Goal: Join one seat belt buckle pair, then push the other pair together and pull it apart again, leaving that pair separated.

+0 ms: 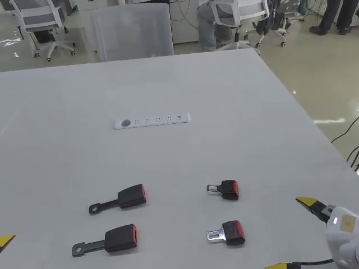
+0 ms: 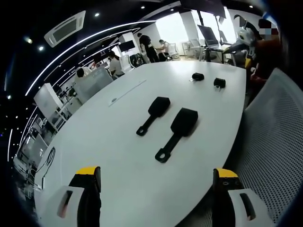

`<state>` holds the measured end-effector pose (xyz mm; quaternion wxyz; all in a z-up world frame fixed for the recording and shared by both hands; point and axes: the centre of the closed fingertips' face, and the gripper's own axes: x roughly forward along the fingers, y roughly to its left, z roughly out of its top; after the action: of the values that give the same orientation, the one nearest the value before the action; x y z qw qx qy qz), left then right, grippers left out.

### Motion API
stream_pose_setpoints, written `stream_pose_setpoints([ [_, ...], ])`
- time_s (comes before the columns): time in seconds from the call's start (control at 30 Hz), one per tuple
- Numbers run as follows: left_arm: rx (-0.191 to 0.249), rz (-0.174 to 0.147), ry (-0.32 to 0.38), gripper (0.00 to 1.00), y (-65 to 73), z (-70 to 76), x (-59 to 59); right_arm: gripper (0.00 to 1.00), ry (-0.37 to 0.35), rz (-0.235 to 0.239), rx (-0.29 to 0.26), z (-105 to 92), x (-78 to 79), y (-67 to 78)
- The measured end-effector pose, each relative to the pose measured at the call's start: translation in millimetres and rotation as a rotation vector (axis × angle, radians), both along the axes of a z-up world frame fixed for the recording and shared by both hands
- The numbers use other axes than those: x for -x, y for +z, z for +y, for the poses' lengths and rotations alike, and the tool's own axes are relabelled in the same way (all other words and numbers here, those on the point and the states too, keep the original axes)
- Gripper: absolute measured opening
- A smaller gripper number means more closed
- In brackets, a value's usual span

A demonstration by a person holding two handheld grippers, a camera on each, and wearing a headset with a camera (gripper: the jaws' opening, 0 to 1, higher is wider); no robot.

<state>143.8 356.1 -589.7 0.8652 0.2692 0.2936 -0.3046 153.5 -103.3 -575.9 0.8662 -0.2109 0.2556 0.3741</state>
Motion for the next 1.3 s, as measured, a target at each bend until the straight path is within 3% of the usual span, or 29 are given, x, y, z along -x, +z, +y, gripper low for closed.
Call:
stream_pose_setpoints([
  [0.17,-0.008,0.003,0.002,0.99,-2.8,1.4,-0.3,0.98,-0.002,-0.005,0.027,-2.4,-2.1,-2.6],
  [0.47,-0.022,0.003,-0.009,0.99,-5.2,1.1,1.5,0.96,-0.032,0.010,0.010,-5.6,-5.6,-3.4],
  [0.57,-0.024,0.000,-0.011,1.00,-4.7,1.1,1.2,0.95,-0.030,0.003,0.004,-2.9,-8.0,0.0],
  [0.63,-0.022,0.000,-0.003,1.00,-4.6,1.9,0.1,0.94,-0.035,0.008,-0.028,1.1,-10.5,5.2],
  [0.77,-0.016,0.002,-0.009,1.00,-4.6,1.7,0.2,0.94,-0.026,-0.005,-0.019,4.8,-15.5,11.0],
  [1.0,-0.014,0.032,0.004,0.98,-7.2,7.9,-1.5,0.85,-0.001,0.004,-0.008,8.4,-19.1,8.7],
  [1.3,-0.017,0.068,-0.020,0.93,-9.8,-2.3,-0.4,0.81,0.024,0.032,0.032,13.2,-23.6,1.8],
])
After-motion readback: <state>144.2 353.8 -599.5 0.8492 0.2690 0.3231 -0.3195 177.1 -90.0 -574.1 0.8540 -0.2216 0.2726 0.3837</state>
